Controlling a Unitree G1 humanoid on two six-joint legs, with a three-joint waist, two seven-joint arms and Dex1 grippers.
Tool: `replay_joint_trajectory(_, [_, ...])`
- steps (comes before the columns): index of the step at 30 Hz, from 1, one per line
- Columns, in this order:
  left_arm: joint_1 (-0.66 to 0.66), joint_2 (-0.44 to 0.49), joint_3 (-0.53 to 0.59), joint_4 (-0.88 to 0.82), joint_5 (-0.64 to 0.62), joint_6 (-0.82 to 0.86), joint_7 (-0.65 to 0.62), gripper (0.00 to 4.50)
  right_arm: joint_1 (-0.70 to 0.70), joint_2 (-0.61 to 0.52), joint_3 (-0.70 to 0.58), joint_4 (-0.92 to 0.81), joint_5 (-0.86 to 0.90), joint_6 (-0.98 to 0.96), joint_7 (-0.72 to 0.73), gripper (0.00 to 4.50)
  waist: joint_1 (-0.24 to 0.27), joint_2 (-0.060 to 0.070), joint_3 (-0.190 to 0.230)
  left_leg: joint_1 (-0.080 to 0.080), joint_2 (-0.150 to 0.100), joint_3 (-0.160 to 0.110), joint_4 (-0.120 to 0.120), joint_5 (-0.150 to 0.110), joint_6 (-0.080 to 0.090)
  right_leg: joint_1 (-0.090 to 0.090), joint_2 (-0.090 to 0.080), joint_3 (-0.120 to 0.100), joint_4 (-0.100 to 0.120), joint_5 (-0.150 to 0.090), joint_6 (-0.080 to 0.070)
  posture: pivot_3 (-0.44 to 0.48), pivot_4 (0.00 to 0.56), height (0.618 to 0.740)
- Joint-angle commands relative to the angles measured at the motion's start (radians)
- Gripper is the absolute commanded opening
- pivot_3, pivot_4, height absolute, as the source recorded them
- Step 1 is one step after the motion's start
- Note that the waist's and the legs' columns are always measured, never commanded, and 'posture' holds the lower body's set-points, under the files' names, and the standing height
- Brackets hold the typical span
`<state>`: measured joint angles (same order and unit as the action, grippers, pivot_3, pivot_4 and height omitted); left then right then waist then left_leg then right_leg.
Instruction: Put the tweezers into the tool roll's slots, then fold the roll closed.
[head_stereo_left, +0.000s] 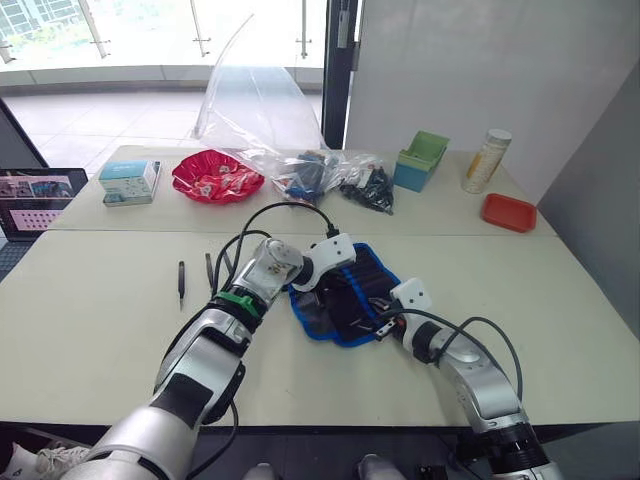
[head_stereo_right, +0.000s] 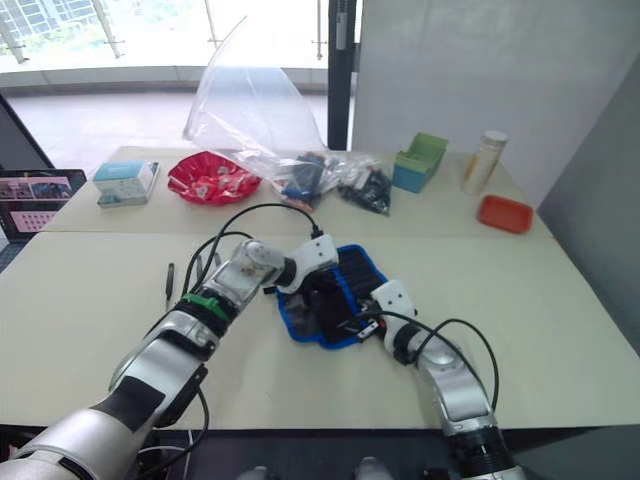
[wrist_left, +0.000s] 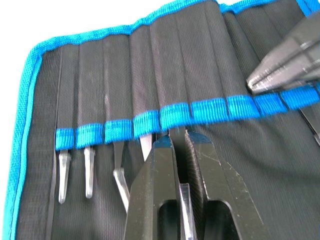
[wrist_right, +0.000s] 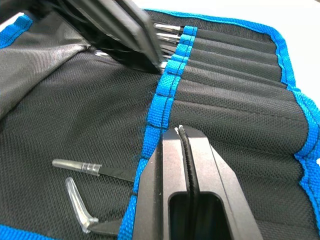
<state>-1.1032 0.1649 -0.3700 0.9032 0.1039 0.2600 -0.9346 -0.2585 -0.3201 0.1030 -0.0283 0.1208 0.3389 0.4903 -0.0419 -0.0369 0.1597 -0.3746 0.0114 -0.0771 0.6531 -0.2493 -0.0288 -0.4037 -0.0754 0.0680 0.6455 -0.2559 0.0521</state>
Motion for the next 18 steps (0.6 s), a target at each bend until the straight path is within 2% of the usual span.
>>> replay_joint_trajectory(1, [-0.047, -0.039, 0.030, 0.039, 0.000, -0.046, 0.032, 0.03, 0.009, -0.005, 0.002, 0.019, -0.007, 0.025, 0.001, 0.00, 0.000, 0.000, 0.000, 0.000, 0.000, 0.000, 0.000, 0.000, 0.000, 0.000, 0.000, 0.000, 0.000, 0.000, 0.000, 0.000, 0.150, 0.738])
replay_joint_trajectory(5, [-0.054, -0.041, 0.039, 0.060, 0.006, -0.047, 0.026, 0.03, 0.012, -0.005, 0.001, 0.016, -0.005, 0.027, 0.001, 0.00, 0.000, 0.000, 0.000, -0.001, 0.000, 0.000, 0.001, 0.000, 0.000, 0.000, 0.000, 0.000, 0.000, 0.000, 0.000, 0.000, 0.150, 0.738])
replay_joint_trajectory(7, [-0.045, -0.023, 0.040, 0.029, 0.007, -0.021, -0.002, 0.80, 0.015, -0.005, 0.003, 0.016, -0.006, 0.027, 0.002, 0.00, 0.000, 0.000, 0.000, -0.002, 0.000, 0.000, 0.003, 0.000, 0.000, 0.000, 0.000, 0.000, 0.000, 0.000, 0.001, 0.000, 0.150, 0.738])
replay_joint_trajectory(8, [-0.040, -0.013, 0.041, 0.007, 0.006, -0.009, -0.014, 0.98, 0.016, -0.005, 0.003, 0.017, -0.005, 0.027, 0.003, 0.00, 0.000, 0.000, 0.000, -0.002, 0.000, -0.001, 0.004, 0.000, 0.000, 0.000, 0.000, 0.000, 0.001, 0.000, 0.001, 0.000, 0.150, 0.738])
replay_joint_trajectory(10, [-0.022, 0.015, 0.054, -0.065, -0.010, 0.029, -0.038, 1.64, 0.019, -0.006, 0.002, 0.021, -0.006, 0.024, 0.003, 0.00, -0.001, 0.000, 0.000, -0.003, 0.000, -0.001, 0.005, 0.000, 0.000, 0.000, 0.000, 0.000, 0.001, 0.000, 0.001, 0.000, 0.150, 0.738])
replay_joint_trajectory(14, [0.041, 0.104, 0.098, -0.249, -0.042, 0.131, -0.073, 3.00, 0.021, -0.004, 0.003, 0.035, -0.006, 0.013, 0.004, 0.00, -0.006, 0.000, 0.000, -0.003, 0.000, -0.001, 0.005, 0.000, 0.000, -0.001, 0.000, 0.000, 0.001, 0.000, 0.001, 0.000, 0.150, 0.738])
replay_joint_trajectory(18, [0.114, 0.201, 0.145, -0.329, -0.068, 0.152, -0.088, 4.36, 0.015, 0.032, -0.021, 0.072, 0.016, -0.084, -0.001, 0.00, -0.008, 0.001, 0.000, -0.002, 0.000, -0.001, 0.005, 0.000, 0.001, -0.001, 0.001, 0.000, 0.002, 0.000, 0.001, 0.000, 0.150, 0.738])
